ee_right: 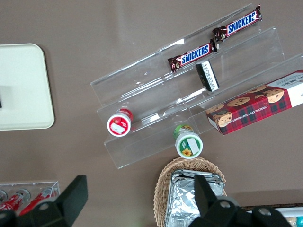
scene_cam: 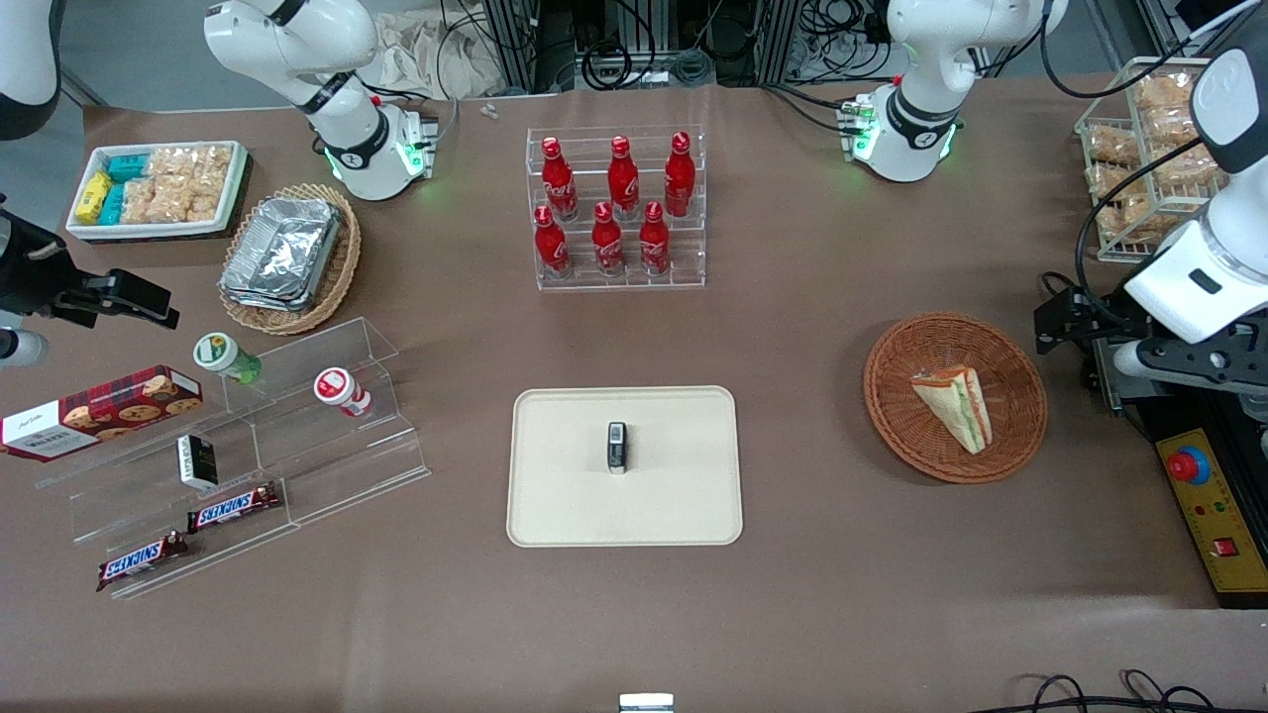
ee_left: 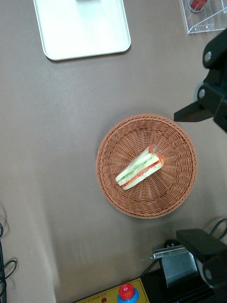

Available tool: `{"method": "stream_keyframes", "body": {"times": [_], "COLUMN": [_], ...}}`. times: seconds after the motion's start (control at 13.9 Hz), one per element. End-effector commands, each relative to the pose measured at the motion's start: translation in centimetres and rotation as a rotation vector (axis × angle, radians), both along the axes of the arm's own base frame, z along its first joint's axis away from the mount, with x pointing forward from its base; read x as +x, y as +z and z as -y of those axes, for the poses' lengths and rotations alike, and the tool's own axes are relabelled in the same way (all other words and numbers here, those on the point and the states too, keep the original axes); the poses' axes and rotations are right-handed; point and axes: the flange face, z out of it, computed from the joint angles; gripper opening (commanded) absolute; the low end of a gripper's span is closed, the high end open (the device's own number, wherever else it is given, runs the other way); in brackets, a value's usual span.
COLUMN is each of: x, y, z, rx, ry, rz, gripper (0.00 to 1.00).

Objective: Place sandwich from basket to tray
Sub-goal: 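Lower the open left gripper over the wrapped sandwich in the wicker basket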

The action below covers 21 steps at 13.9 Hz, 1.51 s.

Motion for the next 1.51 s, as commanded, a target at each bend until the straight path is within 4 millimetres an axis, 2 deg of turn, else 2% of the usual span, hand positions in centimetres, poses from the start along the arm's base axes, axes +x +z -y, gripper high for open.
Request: {"method": "stream_keyframes", "body": {"times": [0.0, 0.36, 0.58, 1.01, 1.15, 1.44], "x": [0.3, 0.4, -0.4, -1.9, -3.2, -5.3], "y": [0.2, -0.1, -1.8, -6.9, -9.2, -13.6], "z": [-0.2, -0.2, -0.2, 0.0, -0.1, -0.3], "rx": [0.009, 0.010, 0.011, 0.016, 0.015, -0.001], "ry": [-0.005, 0.001, 0.182, 0.281, 0.400, 0.463], "rz": [-0.013, -0.022, -0.071, -0.074, -0.068, -0.005], "gripper": [1.00, 1.00, 1.00, 1.00, 1.00, 1.00]}}
